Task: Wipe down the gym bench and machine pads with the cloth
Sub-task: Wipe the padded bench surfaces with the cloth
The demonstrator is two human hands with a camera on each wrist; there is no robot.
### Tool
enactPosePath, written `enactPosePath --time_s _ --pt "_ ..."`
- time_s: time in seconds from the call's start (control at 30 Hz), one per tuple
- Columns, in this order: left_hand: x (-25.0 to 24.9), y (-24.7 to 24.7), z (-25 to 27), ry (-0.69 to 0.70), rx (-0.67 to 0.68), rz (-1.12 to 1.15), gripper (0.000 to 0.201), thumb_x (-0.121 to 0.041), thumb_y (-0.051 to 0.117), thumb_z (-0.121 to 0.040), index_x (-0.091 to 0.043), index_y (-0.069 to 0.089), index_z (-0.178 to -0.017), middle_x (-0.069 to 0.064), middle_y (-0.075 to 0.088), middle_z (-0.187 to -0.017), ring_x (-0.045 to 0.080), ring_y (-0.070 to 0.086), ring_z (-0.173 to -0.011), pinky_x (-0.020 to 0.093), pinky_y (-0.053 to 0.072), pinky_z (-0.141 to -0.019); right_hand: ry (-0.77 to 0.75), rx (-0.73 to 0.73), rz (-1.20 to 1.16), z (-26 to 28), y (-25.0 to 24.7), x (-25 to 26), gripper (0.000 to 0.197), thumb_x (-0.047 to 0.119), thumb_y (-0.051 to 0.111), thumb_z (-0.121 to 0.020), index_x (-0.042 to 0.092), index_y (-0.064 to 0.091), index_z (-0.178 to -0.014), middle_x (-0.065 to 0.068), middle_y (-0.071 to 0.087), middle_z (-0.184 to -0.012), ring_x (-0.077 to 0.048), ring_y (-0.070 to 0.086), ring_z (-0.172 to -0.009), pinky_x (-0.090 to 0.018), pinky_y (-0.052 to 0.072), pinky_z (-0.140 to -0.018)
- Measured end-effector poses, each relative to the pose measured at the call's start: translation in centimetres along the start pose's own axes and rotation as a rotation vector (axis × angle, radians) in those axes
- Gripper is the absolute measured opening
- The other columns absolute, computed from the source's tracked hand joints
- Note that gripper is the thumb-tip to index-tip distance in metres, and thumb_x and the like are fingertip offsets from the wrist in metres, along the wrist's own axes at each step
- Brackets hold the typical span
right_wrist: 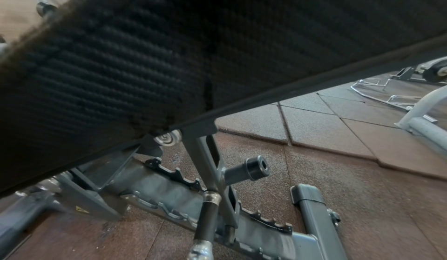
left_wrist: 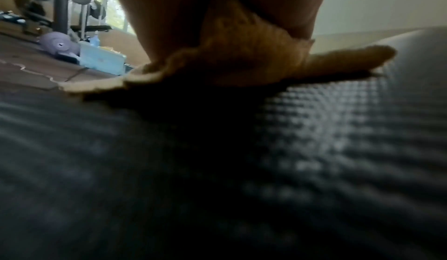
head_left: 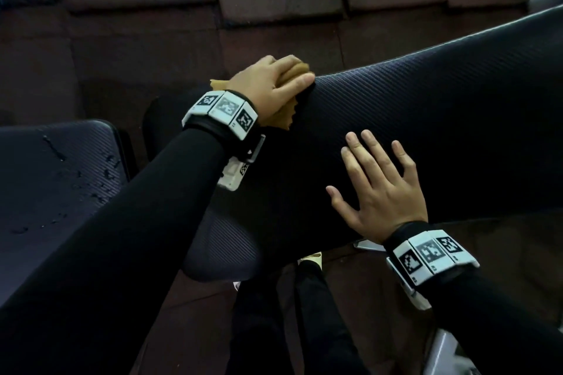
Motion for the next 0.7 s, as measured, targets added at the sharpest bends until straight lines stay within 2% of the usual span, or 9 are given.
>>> enactPosePath --time_s 0.1,0.2,0.27,0.33,0.43,0.5,0.57,0.63,0.7 --pt "2.3 -0.5 0.1 -0.047 0.003 -0.016 0.044 -0.081 0.032 -0.08 -0.047 0.052 -0.101 -0.011 0.053 -0.091 0.014 0.057 -0.089 0.035 0.044 -0.08 -0.001 0.004 0.005 0.0 0.0 0.0 0.056 0.049 0.049 -0.089 0.01 0.054 -0.128 -0.005 0.043 -0.145 -0.02 0.035 -0.137 -0.048 0.03 -0.109" --pt "6.0 -1.5 0.6 -0.144 -0.057 -0.028 0.052 -0.088 0.027 -0.074 -0.045 0.052 -0.09 -0.009 0.057 -0.092 0.018 0.06 -0.09 0.042 0.047 -0.086 -0.002 0.003 0.0 0.1 0.1 0.0 0.056 0.049 0.05 -0.089 0.009 0.054 -0.128 -0.004 0.043 -0.145 -0.02 0.035 -0.137 -0.048 0.03 -0.108" --pt "8.3 -2.2 1.1 -0.212 -0.122 0.009 0.061 -0.092 0.025 -0.068 -0.046 0.054 -0.098 -0.01 0.059 -0.096 0.02 0.06 -0.094 0.046 0.046 -0.092 -0.003 -0.001 0.004 0.1 0.2 -0.1 0.057 0.049 0.05 -0.088 0.01 0.053 -0.129 -0.004 0.042 -0.146 -0.02 0.034 -0.138 -0.048 0.03 -0.109" --pt "10.5 -2.7 1.9 -0.296 -0.171 0.083 0.059 -0.095 0.027 -0.063 -0.057 0.051 -0.101 -0.015 0.061 -0.097 0.019 0.061 -0.096 0.045 0.044 -0.095 -0.004 0.0 0.01 0.2 0.3 -0.1 0.057 0.049 0.05 -0.088 0.01 0.051 -0.13 -0.004 0.041 -0.146 -0.019 0.033 -0.139 -0.048 0.029 -0.109" --pt "13.1 -3.5 3.2 -0.42 -0.218 0.188 0.053 -0.099 0.032 -0.056 -0.064 0.052 -0.091 -0.025 0.065 -0.078 0.007 0.063 -0.083 0.03 0.046 -0.079 -0.008 0.004 0.007 0.2 0.3 -0.1 0.057 0.05 0.049 -0.088 0.01 0.051 -0.13 -0.004 0.041 -0.147 -0.02 0.033 -0.139 -0.048 0.028 -0.11" --pt "14.6 -3.8 3.7 -0.469 -0.219 0.223 0.054 -0.1 0.034 -0.055 -0.063 0.053 -0.089 -0.025 0.065 -0.075 0.004 0.062 -0.08 0.03 0.044 -0.073 -0.008 0.005 0.003 0.2 0.3 -0.1 0.057 0.05 0.049 -0.089 0.01 0.051 -0.13 -0.004 0.041 -0.147 -0.019 0.033 -0.139 -0.047 0.027 -0.11" --pt "16.2 -3.9 4.1 -0.515 -0.214 0.249 0.053 -0.099 0.035 -0.055 -0.06 0.054 -0.086 -0.02 0.066 -0.079 0.007 0.062 -0.083 0.034 0.045 -0.078 -0.005 0.0 0.0 0.3 0.2 -0.1 0.057 0.049 0.05 -0.089 0.01 0.052 -0.13 -0.004 0.041 -0.146 -0.019 0.033 -0.138 -0.047 0.026 -0.111" --pt "17.7 -3.6 4.6 -0.554 -0.224 0.306 0.052 -0.096 0.043 -0.056 -0.057 0.055 -0.088 -0.016 0.067 -0.082 0.017 0.065 -0.089 0.039 0.049 -0.087 -0.007 -0.004 0.0 0.3 0.2 -0.1 0.057 0.049 0.05 -0.089 0.01 0.051 -0.13 -0.004 0.041 -0.146 -0.019 0.033 -0.138 -0.047 0.026 -0.111" --pt "18.9 -3.4 5.4 -0.588 -0.256 0.366 0.049 -0.095 0.048 -0.055 -0.061 0.054 -0.09 -0.015 0.067 -0.087 0.018 0.066 -0.093 0.042 0.049 -0.094 -0.006 -0.004 -0.004 0.2 0.2 -0.1 0.057 0.049 0.05 -0.089 0.01 0.052 -0.13 -0.004 0.041 -0.146 -0.019 0.033 -0.138 -0.046 0.026 -0.111"
Point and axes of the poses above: each hand's wrist, its own z-axis away from the middle knuckle, its own y-axis out of the palm, x = y × z, the point moved 7 cm from there along -z, towards the middle knuckle
